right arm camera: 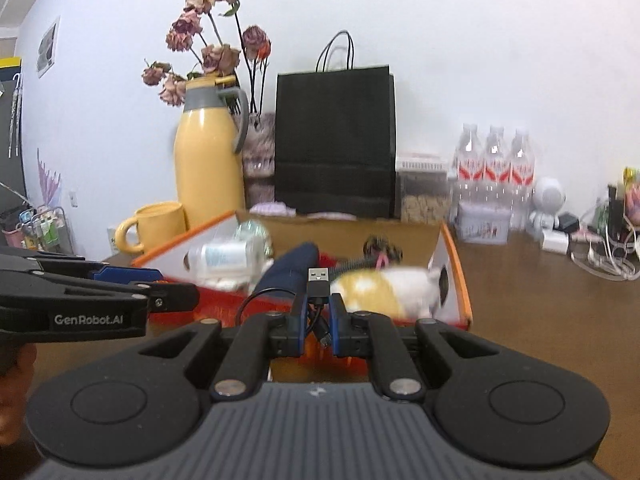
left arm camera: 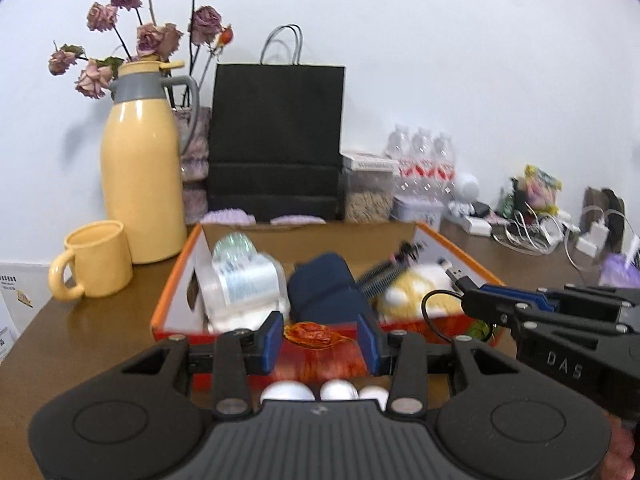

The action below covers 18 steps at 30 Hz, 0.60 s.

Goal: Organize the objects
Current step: 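Carry the cable and orange wrapper into the box and open both tools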

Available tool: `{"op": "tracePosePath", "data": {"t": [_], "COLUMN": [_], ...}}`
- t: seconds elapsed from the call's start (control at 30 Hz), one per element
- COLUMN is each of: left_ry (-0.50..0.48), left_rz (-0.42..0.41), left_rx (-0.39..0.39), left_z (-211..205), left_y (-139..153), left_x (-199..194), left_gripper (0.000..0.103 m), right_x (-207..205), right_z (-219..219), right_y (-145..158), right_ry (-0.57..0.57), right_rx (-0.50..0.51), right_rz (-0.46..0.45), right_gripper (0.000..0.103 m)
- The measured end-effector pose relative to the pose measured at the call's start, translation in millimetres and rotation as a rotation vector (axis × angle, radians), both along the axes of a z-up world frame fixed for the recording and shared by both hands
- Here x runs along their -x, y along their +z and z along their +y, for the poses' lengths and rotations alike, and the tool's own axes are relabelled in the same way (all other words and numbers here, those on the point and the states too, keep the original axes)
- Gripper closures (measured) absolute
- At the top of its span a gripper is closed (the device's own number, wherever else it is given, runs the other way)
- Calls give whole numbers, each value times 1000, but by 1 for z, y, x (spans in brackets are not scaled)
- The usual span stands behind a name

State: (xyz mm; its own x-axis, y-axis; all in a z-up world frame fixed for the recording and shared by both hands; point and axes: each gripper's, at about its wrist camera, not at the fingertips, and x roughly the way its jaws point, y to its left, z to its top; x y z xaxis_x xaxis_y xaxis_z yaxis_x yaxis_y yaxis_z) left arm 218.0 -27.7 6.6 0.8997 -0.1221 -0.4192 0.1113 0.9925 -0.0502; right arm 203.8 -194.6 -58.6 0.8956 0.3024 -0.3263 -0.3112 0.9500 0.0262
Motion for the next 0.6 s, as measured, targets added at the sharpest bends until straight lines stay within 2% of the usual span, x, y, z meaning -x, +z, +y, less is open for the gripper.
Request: {"op": "tracePosePath", "data": {"t": [0.3, 0.6], "left_ry": [50, 77], "left_rz": [-53, -81], "left_rx": [4, 0], "left_z": [5, 4], "left_y": [19, 17], "left_x": [-50, -98], "left_gripper": [64, 64], "right_x": [-43, -87], "right_z": [22, 34], "right_y": [14, 4], "right_ry": [-15, -52], "right_rx": [43, 73], "right_rz": [-67, -73], "right_gripper": [92, 92]}}
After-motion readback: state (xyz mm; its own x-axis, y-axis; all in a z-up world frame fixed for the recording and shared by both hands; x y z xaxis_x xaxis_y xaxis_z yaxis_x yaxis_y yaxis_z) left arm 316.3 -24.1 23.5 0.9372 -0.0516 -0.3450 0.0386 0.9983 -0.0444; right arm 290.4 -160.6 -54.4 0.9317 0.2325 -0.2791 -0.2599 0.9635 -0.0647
